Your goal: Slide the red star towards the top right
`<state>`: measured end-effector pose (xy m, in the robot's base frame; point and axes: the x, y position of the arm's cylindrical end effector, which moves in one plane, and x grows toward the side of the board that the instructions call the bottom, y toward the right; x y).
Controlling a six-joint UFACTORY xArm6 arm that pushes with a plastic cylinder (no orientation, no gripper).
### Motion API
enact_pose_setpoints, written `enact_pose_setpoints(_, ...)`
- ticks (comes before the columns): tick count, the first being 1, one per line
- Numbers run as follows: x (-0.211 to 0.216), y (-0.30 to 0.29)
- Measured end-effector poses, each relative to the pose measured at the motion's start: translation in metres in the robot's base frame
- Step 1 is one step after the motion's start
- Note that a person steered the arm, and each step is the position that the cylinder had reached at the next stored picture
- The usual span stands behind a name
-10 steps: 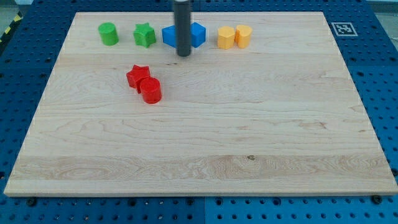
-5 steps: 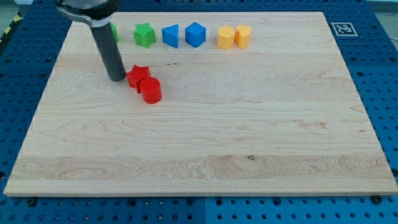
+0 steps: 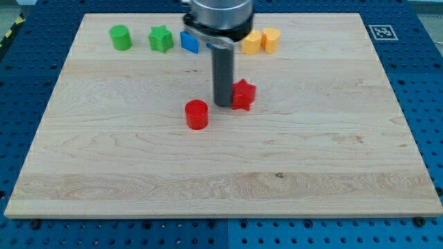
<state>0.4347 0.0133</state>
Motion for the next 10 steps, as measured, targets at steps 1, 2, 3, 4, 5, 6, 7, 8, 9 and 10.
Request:
enact_pose_setpoints(1,0.0,0.044)
enact_pose_setpoints(2,-0.002,0.092)
enact_pose_setpoints(3,-0.004,0.137)
enact_pose_setpoints(4,-0.004,0.172)
enact_pose_setpoints(5,-0.004,0.173)
enact_pose_setpoints(6,-0.009,0.173)
enact_pose_setpoints(7,-0.019,0.173)
enact_pose_setpoints(8,-0.021,0.165)
enact_pose_setpoints(9,-0.021,0.151)
enact_pose_setpoints(10,-0.026,0.148)
